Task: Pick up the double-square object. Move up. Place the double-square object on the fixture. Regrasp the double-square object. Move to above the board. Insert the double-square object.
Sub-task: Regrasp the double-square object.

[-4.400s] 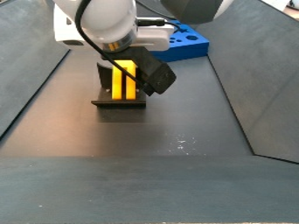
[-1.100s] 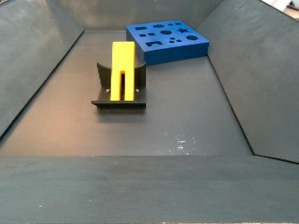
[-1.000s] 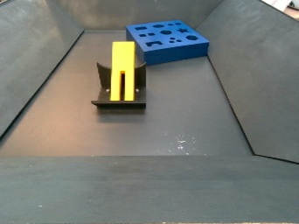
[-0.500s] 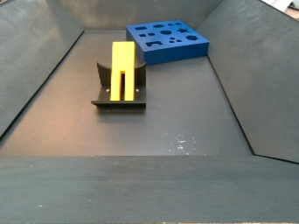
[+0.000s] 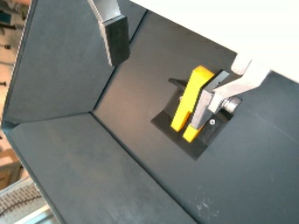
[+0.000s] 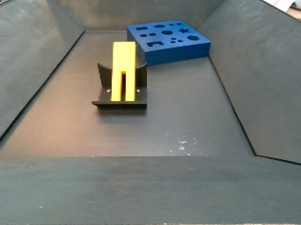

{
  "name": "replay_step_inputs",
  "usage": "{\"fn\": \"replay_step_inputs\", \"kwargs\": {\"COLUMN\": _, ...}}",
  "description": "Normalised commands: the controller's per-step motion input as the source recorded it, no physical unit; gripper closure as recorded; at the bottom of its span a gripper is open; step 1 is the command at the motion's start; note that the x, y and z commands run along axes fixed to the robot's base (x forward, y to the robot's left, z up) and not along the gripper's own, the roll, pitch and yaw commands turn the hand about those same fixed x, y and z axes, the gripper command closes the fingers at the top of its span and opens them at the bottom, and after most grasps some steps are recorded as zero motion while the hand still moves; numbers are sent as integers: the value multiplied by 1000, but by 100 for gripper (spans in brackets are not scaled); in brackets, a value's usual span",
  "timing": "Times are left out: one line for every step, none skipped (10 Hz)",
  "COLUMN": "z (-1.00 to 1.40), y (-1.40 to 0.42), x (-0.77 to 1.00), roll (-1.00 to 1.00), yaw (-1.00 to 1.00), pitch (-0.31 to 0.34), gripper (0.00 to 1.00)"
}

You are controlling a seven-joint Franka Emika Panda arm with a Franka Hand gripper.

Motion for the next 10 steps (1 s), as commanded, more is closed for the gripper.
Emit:
{"fn": "replay_step_inputs", "kwargs": {"z": -1, "y": -41, "x": 83, "roll": 205, "yaw": 215, "pitch": 43, "gripper": 0}}
{"fn": "replay_step_inputs", "kwargs": {"z": -3, "y": -44, "x": 78, "roll": 188, "yaw": 212, "pitch": 23, "gripper": 0}}
{"fn": "replay_step_inputs", "kwargs": {"z": -1000, "y": 47, "x": 33, "roll": 66, "yaw": 130, "pitch": 127, "gripper": 0}}
{"fn": "replay_step_inputs", "kwargs": {"z": -1000, "y": 47, "x": 37, "roll": 62, "yaw": 120, "pitch": 117, "gripper": 0}}
{"fn": "replay_step_inputs", "kwargs": {"z": -1000, "y": 43, "x": 47, "roll": 53, "yaw": 137, "pitch": 79, "gripper": 0}}
{"fn": "replay_step_inputs", "kwargs": {"z": -1000, "y": 40, "x": 57, "roll": 46, "yaw": 149, "pitch": 40, "gripper": 0}}
{"fn": "replay_step_inputs", "kwargs": {"z": -1000, "y": 36, "x": 64, "roll": 44, "yaw": 151, "pitch": 5, "gripper": 0}}
{"fn": "replay_step_inputs", "kwargs": {"z": -1000, "y": 32, "x": 73, "roll": 47, "yaw": 139, "pitch": -33, "gripper": 0}}
{"fn": "replay_step_inputs", "kwargs": {"z": -1000, "y": 28, "x": 82, "roll": 57, "yaw": 121, "pitch": -52, "gripper": 0}}
{"fn": "replay_step_inputs", "kwargs": {"z": -1000, "y": 24, "x": 94, "roll": 65, "yaw": 102, "pitch": -71, "gripper": 0}}
